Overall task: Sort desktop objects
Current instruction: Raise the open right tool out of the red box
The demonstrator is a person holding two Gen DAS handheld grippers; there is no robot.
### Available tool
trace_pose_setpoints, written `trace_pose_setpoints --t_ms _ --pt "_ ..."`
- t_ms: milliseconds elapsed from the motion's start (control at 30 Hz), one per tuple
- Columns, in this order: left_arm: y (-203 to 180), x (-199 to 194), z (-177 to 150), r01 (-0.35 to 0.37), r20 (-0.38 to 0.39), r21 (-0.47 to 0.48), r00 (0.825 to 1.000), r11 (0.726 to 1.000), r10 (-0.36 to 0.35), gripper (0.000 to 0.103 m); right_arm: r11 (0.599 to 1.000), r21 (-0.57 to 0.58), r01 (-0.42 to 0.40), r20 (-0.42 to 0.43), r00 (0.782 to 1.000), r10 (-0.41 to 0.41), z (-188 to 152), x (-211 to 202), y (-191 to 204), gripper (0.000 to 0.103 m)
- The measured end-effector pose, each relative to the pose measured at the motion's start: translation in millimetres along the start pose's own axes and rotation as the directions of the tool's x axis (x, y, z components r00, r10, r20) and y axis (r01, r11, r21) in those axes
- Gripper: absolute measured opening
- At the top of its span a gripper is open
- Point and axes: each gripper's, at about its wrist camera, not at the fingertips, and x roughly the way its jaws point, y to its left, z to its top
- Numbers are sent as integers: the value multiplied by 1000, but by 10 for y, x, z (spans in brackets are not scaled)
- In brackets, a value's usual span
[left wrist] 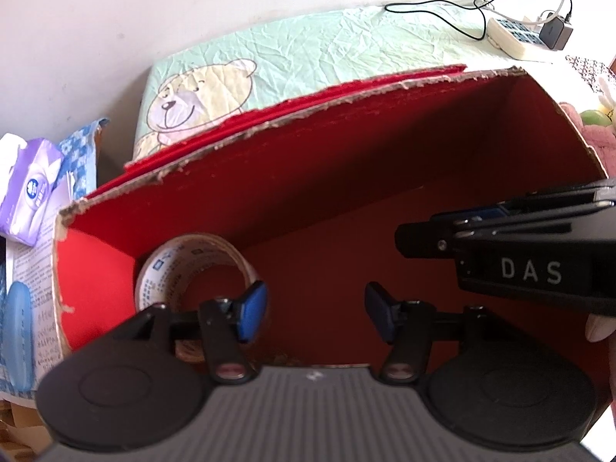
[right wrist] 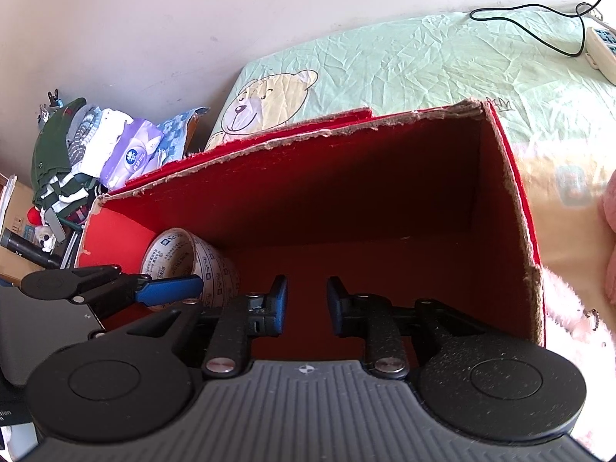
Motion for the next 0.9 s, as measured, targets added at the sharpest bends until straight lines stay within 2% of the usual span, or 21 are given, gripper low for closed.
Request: trace_pose_setpoints --t_ms 300,433,533,667,767,900 --pt "-13 26 -5 -6 -6 1 1000 1000 6 61 1000 -4 -5 2 1000 5 -4 2 -1 28" --pt "-18 67 18 -5 -31 0 999 1000 5 62 1000 -1 -8 8 1000 8 -11 -7 0 29" --pt "-27 71 22 2 -35 5 999 1000 -2 64 1000 -9 4 1 1000 -4 -12 2 18 29" --pt "-45 70 34 18 -34 16 999 1000 -17 68 1000 -4 -20 -11 1000 20 7 4 -3 30" --pt "-45 -4 14 34 -2 26 999 999 -34 71 999 -2 -34 2 999 34 3 -41 -14 29" --pt "-43 -222 -95 50 46 2 998 999 -50 69 999 -13 -47 54 997 47 -65 -224 6 29"
